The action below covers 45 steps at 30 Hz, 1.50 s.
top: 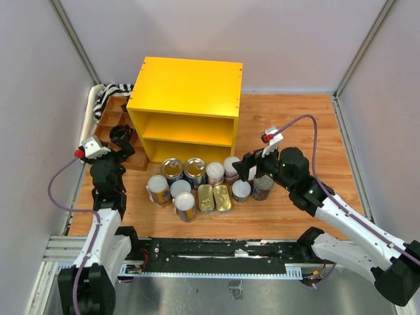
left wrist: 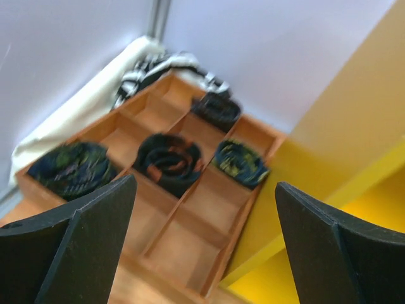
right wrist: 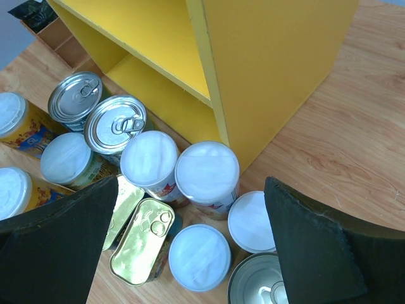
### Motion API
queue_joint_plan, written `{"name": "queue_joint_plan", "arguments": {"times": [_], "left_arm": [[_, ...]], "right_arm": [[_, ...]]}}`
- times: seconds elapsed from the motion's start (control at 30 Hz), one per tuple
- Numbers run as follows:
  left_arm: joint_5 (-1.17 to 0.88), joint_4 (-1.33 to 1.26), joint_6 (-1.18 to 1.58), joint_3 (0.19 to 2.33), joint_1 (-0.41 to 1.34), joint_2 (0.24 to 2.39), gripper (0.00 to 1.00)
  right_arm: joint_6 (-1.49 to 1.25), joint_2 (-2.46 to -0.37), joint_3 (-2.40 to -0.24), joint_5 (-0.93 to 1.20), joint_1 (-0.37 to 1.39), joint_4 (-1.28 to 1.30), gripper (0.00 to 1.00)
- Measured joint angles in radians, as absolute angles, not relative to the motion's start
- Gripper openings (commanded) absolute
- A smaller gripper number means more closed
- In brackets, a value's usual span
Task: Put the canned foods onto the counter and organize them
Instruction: Adjust the counter at the center of the board.
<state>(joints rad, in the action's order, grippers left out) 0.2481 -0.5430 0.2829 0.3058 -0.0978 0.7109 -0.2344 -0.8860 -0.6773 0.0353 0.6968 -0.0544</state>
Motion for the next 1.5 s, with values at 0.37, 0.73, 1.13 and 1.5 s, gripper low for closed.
{"name": "queue_joint_plan", "arguments": {"times": [0.37, 0.73, 1.13, 1.5], "left_arm": [[0.149, -0.603, 0.273, 0.417, -0.187, 1.121, 0.94], [0.060, -0.699, 0.230, 0.488, -0.141, 1.296, 0.92], [0.088, -0.697, 0.175, 0.496, -0.086, 1.274, 0.93], [0.073, -0.643, 0.181, 0.569, -0.102, 1.314, 0.93]], "right_arm": [[-0.226, -0.845, -0.677, 0.033, 0.697, -0.051, 0.98], [-0.208, -0.888, -0.678, 0.027, 0.697, -0.051, 0.98], [-0.203, -0.900, -0.678, 0.027, 0.697, -0.053, 0.98], [-0.201, -0.905, -0.678, 0.025, 0.697, -0.054, 0.99]]}}
